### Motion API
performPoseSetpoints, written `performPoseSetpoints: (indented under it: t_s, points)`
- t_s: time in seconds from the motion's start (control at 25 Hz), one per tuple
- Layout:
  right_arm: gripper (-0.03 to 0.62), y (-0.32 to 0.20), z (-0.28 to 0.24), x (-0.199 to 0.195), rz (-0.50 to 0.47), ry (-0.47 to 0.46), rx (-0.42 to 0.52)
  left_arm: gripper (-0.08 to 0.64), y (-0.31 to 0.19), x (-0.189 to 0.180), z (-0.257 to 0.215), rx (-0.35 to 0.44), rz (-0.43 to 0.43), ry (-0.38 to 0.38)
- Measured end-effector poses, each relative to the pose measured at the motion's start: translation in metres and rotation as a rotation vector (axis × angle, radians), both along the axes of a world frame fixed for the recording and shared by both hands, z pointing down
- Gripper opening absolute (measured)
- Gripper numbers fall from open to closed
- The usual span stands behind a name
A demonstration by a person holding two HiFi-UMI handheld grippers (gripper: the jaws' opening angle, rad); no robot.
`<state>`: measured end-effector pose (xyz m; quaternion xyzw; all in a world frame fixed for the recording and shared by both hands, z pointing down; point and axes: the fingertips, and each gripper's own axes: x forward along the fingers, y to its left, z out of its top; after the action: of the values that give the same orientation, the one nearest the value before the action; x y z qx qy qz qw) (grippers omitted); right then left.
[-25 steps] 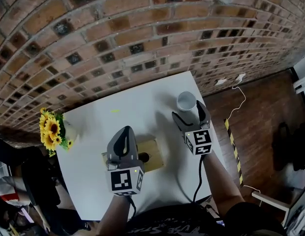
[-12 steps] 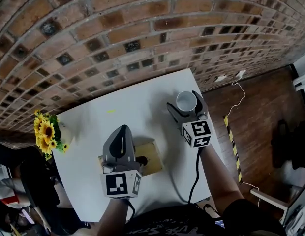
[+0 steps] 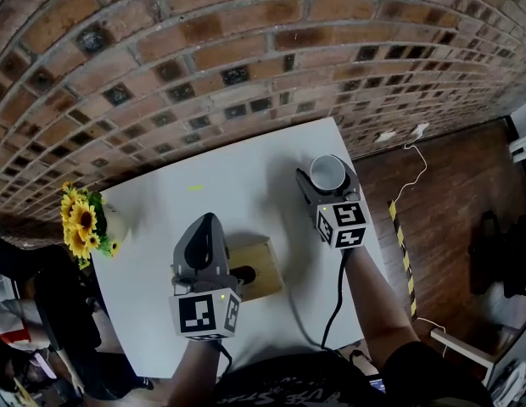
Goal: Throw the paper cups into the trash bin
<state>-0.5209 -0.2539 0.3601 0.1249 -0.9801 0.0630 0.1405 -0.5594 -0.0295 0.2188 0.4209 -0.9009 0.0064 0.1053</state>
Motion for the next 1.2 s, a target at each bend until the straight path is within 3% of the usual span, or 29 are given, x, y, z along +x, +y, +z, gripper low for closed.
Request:
performPoseSetpoints:
  t_s: [0.32,0.64,0.84,1.2]
  points:
    - [0.351,0.001,-0.001,0.002,-0.021,0.013,0.024,0.005,0.006,0.008,-0.009,-0.002,-0.013,-0.023]
    - [0.350,0.014,-0.037,0.013,-0.031,-0.045,0.024,0.005,0.012,0.021,-0.023,0.033,0.009,-0.045]
    - [0.350,0.033,-0.065,0.040,-0.014,-0.086,-0.006,0.005,0.030,0.038,-0.039,0.069,0.027,-0.061]
    - [0.350,0.085,-0.112,0.108,0.065,-0.120,0.066,0.005,0.088,0.087,-0.078,0.137,0.081,-0.103]
